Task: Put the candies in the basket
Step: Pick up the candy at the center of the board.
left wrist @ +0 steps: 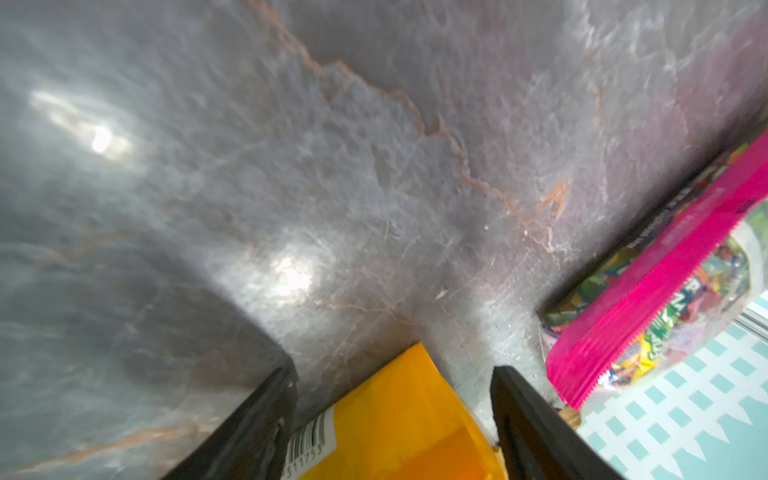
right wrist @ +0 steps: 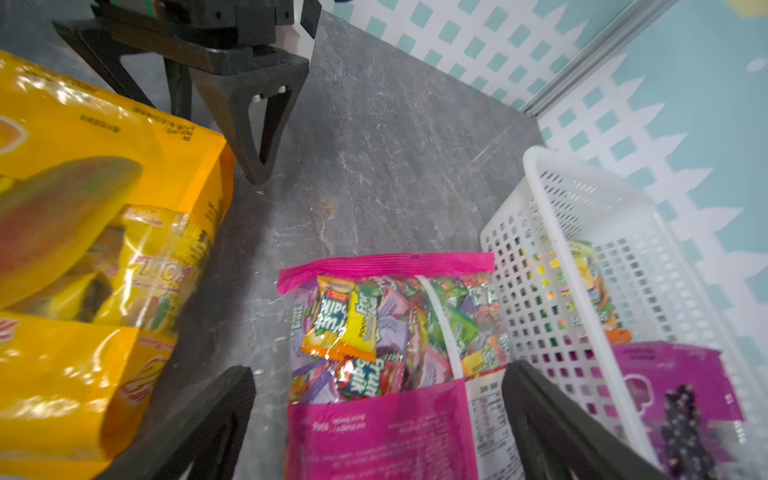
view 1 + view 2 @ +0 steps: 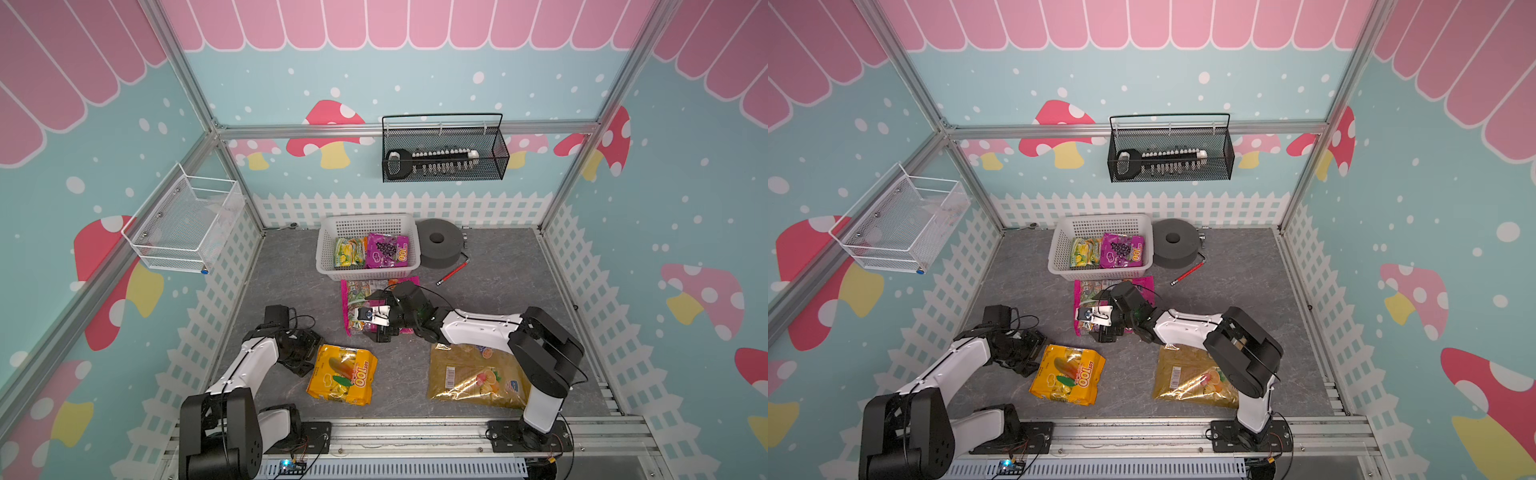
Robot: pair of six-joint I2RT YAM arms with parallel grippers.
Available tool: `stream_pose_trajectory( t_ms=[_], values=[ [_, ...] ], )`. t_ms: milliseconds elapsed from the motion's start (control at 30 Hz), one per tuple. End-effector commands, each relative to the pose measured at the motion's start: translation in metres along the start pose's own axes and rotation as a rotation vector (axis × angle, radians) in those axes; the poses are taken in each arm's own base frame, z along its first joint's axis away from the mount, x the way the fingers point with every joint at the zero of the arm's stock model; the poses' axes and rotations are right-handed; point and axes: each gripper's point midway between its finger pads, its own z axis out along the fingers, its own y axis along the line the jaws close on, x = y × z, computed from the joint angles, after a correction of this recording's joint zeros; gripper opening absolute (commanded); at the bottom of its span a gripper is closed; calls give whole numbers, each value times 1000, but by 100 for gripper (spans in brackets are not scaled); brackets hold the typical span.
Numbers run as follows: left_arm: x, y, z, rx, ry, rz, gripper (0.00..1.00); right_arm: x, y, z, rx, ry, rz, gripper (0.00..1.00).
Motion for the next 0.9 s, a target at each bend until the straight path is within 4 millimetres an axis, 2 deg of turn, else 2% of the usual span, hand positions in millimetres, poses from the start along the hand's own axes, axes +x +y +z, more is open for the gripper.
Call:
stream_pose_trajectory(
  t_ms=[0, 100, 133, 267, 400, 533, 600, 633, 767, 867],
  values=[
    [25, 20, 9, -47, 103, -85, 78, -29, 6, -26, -131, 25, 304, 93],
    [31, 29, 14, -77, 124, -117, 79, -39, 31, -34, -280, 41, 480, 77],
    [31, 30, 14, -82, 121, -118, 79, -39, 36, -36, -304, 63, 526, 75],
    [22, 25, 11, -82, 88, -96, 79, -17, 54, -34, -318, 234, 619, 70],
    [19, 22, 10, -82, 76, -85, 80, -2, 87, -29, -405, 291, 622, 69],
    [17, 24, 10, -91, 63, -85, 80, 7, 99, -14, -468, 314, 609, 60],
    [15, 24, 9, -91, 49, -76, 80, 5, 101, -11, -484, 310, 601, 59],
    [15, 24, 9, -92, 47, -70, 80, 15, 108, -4, -507, 336, 613, 59],
    [13, 27, 9, -103, 36, -65, 80, 18, 113, 2, -549, 351, 613, 57],
    [9, 23, 8, -98, 24, -53, 80, 22, 117, 5, -572, 359, 610, 49]
  ],
)
